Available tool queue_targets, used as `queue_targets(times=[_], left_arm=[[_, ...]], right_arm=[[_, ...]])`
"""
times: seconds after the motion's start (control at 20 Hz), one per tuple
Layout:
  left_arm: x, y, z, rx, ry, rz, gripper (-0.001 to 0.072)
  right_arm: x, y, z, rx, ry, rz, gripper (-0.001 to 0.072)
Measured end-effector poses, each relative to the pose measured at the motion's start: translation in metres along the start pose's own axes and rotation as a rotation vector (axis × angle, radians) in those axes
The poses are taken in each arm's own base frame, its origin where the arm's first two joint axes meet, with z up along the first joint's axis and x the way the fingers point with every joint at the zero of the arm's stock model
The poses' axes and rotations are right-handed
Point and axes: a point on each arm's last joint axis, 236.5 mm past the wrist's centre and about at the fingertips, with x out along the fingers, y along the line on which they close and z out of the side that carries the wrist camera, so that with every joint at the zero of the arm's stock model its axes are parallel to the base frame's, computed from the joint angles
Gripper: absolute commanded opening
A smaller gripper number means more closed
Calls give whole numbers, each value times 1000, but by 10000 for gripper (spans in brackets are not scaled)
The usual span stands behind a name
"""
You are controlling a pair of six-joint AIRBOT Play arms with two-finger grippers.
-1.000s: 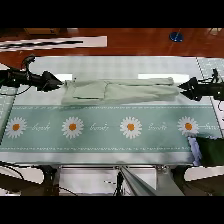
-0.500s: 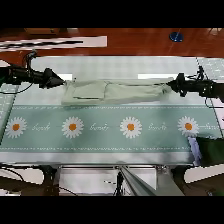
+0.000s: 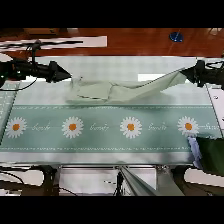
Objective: Fold the shirts.
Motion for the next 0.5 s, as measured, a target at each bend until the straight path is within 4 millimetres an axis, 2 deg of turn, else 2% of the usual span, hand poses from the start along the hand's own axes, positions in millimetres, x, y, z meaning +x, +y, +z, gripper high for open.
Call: queue_targets(times=[0.25, 0.5], left_arm=[[37, -39, -21, 63, 88, -49, 134], [80, -81, -51, 141, 186, -89, 130]], right_arm=[[-16, 8, -23, -46, 83, -29, 28], [-31, -11, -63, -87, 251, -136, 29]])
